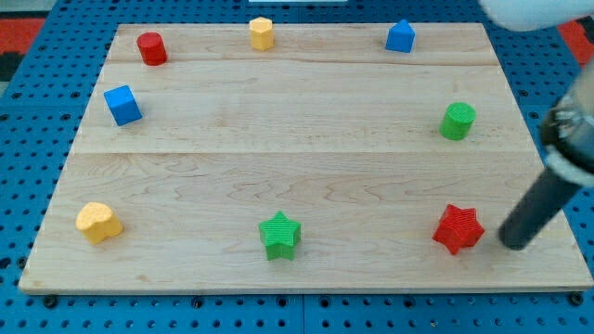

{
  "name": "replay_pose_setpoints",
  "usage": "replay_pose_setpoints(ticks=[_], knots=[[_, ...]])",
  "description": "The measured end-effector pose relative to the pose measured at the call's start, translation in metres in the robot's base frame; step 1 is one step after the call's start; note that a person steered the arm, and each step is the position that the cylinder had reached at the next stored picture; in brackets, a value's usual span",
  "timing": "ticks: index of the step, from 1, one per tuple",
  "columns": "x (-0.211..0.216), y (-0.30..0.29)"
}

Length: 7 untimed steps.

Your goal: Slide the red star to center of the board

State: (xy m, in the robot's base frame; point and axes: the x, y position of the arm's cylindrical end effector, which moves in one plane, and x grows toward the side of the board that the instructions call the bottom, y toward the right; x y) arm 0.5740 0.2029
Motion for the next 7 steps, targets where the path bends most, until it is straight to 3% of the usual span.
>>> replay_pose_setpoints(ticks=[1,2,4,5,6,7], knots=[[-0.024,-0.066],[-0.049,-0.064],[-0.002,0.016],[0.011,-0.059],[-0.018,-0.135],[-0.075,-0.131]])
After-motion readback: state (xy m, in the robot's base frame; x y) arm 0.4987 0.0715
